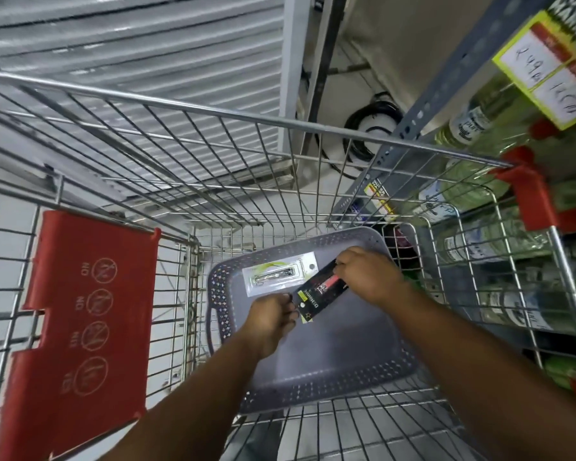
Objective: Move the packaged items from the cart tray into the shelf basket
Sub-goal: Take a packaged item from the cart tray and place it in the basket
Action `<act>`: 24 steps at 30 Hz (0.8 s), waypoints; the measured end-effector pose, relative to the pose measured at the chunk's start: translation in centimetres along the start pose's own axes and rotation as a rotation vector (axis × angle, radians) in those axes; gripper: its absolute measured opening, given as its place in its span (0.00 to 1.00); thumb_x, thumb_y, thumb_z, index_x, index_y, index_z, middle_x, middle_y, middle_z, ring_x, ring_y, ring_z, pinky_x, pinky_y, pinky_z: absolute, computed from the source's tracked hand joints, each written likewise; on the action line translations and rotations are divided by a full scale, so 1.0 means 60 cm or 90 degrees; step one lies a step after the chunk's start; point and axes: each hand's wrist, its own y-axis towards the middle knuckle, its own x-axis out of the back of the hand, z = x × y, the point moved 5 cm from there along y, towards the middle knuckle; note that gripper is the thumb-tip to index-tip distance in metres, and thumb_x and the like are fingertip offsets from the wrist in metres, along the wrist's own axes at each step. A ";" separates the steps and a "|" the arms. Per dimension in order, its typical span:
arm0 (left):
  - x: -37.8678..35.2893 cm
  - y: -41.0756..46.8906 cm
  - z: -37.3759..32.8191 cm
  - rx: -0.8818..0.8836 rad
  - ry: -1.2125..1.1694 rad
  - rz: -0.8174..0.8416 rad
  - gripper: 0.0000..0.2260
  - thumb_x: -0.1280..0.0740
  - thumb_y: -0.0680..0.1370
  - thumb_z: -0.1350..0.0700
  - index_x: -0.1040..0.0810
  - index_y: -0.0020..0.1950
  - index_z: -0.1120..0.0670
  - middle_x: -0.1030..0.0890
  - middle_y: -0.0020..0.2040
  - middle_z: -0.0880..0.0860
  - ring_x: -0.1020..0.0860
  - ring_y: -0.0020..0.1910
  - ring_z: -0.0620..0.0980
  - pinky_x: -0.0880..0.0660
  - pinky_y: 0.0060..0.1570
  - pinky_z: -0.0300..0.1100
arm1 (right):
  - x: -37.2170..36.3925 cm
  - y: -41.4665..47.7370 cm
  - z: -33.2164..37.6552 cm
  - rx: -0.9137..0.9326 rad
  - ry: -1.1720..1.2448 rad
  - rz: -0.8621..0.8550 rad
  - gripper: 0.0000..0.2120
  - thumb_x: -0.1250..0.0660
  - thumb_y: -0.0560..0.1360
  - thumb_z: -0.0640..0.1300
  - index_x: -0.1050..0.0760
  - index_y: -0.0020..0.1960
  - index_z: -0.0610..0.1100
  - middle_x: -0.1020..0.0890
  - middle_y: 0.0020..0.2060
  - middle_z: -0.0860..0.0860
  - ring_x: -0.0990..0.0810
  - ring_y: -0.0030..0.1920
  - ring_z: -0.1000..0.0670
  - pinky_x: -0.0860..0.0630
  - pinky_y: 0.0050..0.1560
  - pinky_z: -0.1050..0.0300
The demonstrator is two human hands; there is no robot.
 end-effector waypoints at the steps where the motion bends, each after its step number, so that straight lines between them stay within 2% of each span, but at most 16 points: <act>1: -0.003 -0.008 -0.005 -0.017 0.011 -0.003 0.11 0.43 0.77 0.64 0.29 0.36 0.55 0.31 0.29 0.53 0.32 0.30 0.50 0.34 0.36 0.42 | 0.007 -0.007 -0.002 -0.002 0.006 0.005 0.15 0.37 0.74 0.41 0.23 0.60 0.44 0.23 0.57 0.48 0.27 0.61 0.44 0.23 0.56 0.50; 4: -0.005 -0.048 -0.030 -0.078 0.033 -0.008 0.08 0.42 0.74 0.69 0.26 0.39 0.63 0.27 0.33 0.60 0.30 0.31 0.52 0.30 0.39 0.46 | 0.042 -0.036 -0.002 -0.009 0.018 -0.002 0.15 0.37 0.74 0.41 0.24 0.60 0.43 0.24 0.57 0.47 0.27 0.61 0.43 0.23 0.56 0.48; 6: -0.005 -0.081 -0.051 -0.120 0.043 0.012 0.07 0.41 0.73 0.72 0.25 0.41 0.64 0.26 0.35 0.62 0.28 0.28 0.51 0.29 0.30 0.39 | 0.076 -0.060 -0.001 -0.016 0.025 -0.019 0.15 0.38 0.74 0.40 0.25 0.61 0.44 0.24 0.57 0.47 0.27 0.60 0.42 0.23 0.55 0.47; 8: -0.004 -0.116 -0.064 -0.134 0.039 0.025 0.07 0.39 0.73 0.72 0.23 0.40 0.64 0.23 0.32 0.60 0.25 0.25 0.48 0.27 0.25 0.36 | 0.117 -0.090 0.002 -0.013 0.022 -0.048 0.16 0.37 0.74 0.40 0.26 0.61 0.44 0.25 0.57 0.48 0.27 0.60 0.43 0.22 0.53 0.48; 11: -0.004 -0.181 -0.079 -0.135 0.033 0.070 0.05 0.36 0.75 0.68 0.22 0.46 0.62 0.19 0.35 0.57 0.22 0.32 0.48 0.22 0.32 0.37 | 0.193 -0.148 0.004 -0.015 0.038 -0.105 0.15 0.39 0.76 0.41 0.25 0.62 0.46 0.24 0.57 0.49 0.27 0.60 0.44 0.23 0.53 0.49; 13: -0.008 -0.235 -0.088 -0.144 0.043 0.137 0.07 0.35 0.76 0.67 0.21 0.51 0.62 0.17 0.37 0.57 0.21 0.34 0.48 0.20 0.35 0.38 | 0.244 -0.193 0.008 0.002 0.048 -0.142 0.14 0.38 0.77 0.43 0.25 0.62 0.47 0.23 0.58 0.49 0.28 0.61 0.45 0.24 0.54 0.50; 17: -0.036 -0.384 -0.102 -0.203 0.137 0.236 0.07 0.33 0.73 0.69 0.16 0.44 0.60 0.15 0.42 0.60 0.17 0.41 0.52 0.20 0.46 0.43 | 0.340 -0.317 0.021 0.051 -0.005 -0.220 0.16 0.39 0.77 0.49 0.26 0.64 0.53 0.24 0.60 0.54 0.29 0.62 0.47 0.24 0.54 0.53; 21: -0.084 -0.522 -0.064 -0.225 0.204 0.289 0.07 0.33 0.71 0.70 0.18 0.46 0.62 0.16 0.40 0.59 0.16 0.39 0.49 0.20 0.36 0.36 | 0.401 -0.456 0.038 0.060 -0.050 -0.305 0.16 0.38 0.76 0.47 0.25 0.63 0.53 0.23 0.59 0.53 0.27 0.60 0.47 0.24 0.52 0.53; 24: -0.131 -0.615 -0.009 -0.245 0.249 0.333 0.11 0.25 0.63 0.67 0.16 0.44 0.60 0.15 0.40 0.57 0.16 0.40 0.49 0.21 0.34 0.35 | 0.422 -0.579 0.042 0.026 0.024 -0.399 0.13 0.32 0.75 0.44 0.22 0.59 0.51 0.20 0.55 0.53 0.23 0.55 0.47 0.28 0.49 0.59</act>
